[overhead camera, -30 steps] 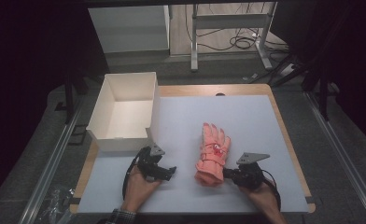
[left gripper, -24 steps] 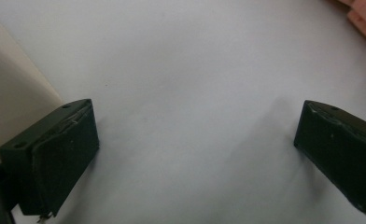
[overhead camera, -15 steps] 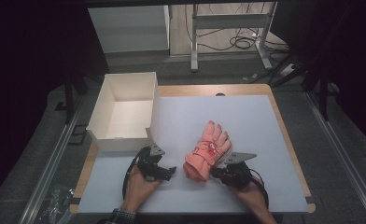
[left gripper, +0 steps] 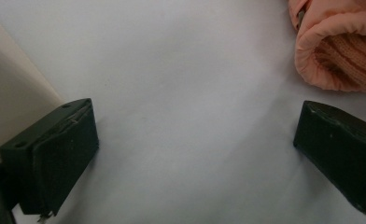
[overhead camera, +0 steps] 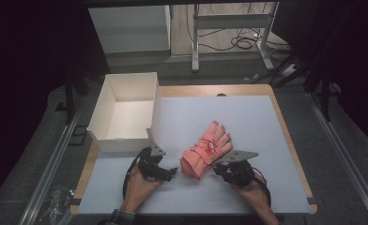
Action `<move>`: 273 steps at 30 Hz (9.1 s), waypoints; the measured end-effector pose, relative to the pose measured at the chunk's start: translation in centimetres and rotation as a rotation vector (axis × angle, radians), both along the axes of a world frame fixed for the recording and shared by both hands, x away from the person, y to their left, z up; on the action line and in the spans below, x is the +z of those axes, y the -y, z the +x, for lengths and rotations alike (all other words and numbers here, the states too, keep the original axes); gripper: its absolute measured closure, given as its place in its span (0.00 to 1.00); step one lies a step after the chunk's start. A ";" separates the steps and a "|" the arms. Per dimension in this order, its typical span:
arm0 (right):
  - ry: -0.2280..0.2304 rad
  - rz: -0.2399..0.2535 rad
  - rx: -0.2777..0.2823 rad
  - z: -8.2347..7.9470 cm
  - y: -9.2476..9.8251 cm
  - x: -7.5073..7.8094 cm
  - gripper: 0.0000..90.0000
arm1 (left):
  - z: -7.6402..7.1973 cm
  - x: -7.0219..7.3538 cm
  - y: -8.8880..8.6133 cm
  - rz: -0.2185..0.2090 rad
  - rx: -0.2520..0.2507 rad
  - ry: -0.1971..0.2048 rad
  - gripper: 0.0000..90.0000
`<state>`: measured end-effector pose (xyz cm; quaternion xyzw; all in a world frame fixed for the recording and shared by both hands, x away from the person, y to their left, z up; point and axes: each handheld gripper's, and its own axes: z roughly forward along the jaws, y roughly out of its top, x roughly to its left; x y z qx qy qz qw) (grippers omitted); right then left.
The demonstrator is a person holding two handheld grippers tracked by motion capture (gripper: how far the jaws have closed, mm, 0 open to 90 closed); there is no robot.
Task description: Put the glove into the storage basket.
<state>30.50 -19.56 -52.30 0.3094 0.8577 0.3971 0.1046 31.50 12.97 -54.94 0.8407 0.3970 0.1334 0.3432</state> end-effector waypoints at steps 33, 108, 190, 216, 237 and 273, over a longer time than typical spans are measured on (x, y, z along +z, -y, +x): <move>0.055 -0.115 -0.327 3.8 7.9 -0.8 0.17 | 0.3 8.9 1.8 -0.081 -0.152 -0.072 0.00; 0.061 -0.110 -0.329 3.7 7.9 -0.9 0.17 | 5.1 9.0 11.0 0.148 -0.231 -0.121 0.48; 0.064 -0.108 -0.330 3.7 7.9 -0.9 0.17 | 15.1 11.3 -9.8 0.066 0.453 -0.137 0.45; 0.064 -0.107 -0.329 3.7 7.9 -0.9 0.17 | 18.3 6.1 -7.3 0.233 0.455 -0.388 0.27; 0.064 -0.108 -0.329 3.7 7.9 -0.9 0.17 | 16.5 8.5 -8.6 0.153 0.447 -0.282 0.04; 0.065 -0.109 -0.330 3.6 7.8 -0.9 0.17 | 11.6 13.0 -9.6 0.042 0.337 -0.029 0.02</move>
